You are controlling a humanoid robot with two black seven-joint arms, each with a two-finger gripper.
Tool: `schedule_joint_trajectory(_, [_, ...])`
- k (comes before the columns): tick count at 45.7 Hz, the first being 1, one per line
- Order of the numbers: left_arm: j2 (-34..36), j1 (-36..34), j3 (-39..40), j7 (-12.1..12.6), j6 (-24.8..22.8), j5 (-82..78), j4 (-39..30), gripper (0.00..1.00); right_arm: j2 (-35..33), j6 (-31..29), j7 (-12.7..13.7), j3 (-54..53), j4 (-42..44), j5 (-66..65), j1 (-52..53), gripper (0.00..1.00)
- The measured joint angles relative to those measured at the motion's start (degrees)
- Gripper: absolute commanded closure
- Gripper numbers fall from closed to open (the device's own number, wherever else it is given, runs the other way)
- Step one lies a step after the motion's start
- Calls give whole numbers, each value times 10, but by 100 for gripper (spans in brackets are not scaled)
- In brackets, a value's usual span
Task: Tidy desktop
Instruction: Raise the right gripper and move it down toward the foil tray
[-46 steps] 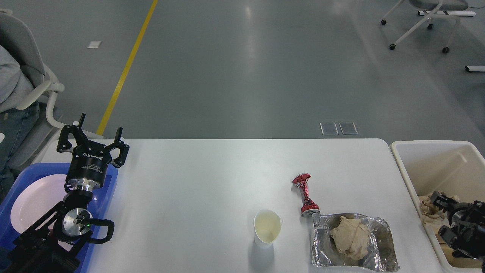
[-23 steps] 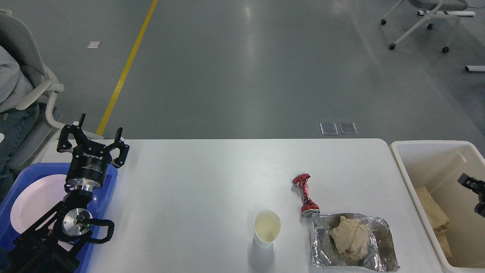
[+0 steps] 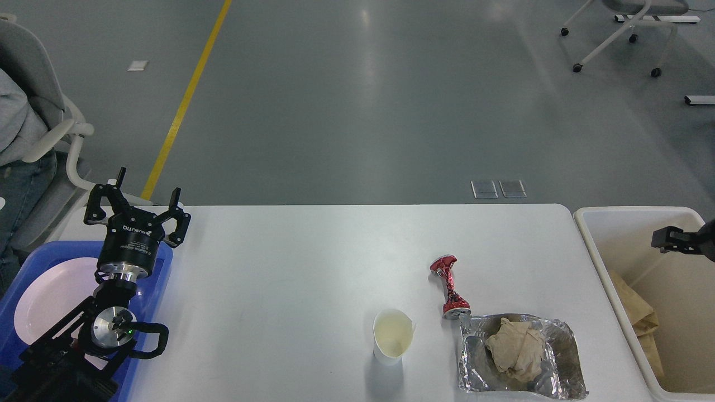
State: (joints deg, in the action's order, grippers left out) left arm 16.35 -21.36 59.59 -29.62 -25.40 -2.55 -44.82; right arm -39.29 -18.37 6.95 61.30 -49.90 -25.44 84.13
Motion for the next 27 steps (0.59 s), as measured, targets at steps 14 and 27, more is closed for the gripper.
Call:
schedule_joint_trajectory(14, [0,0,0,0,0,0,0,4,59,-277,1,151,-219,75,376,0])
schedule_joint_trajectory(27, [0,0,0,0,0,0,0,4,97,-365,2,203,-382,149,619,0])
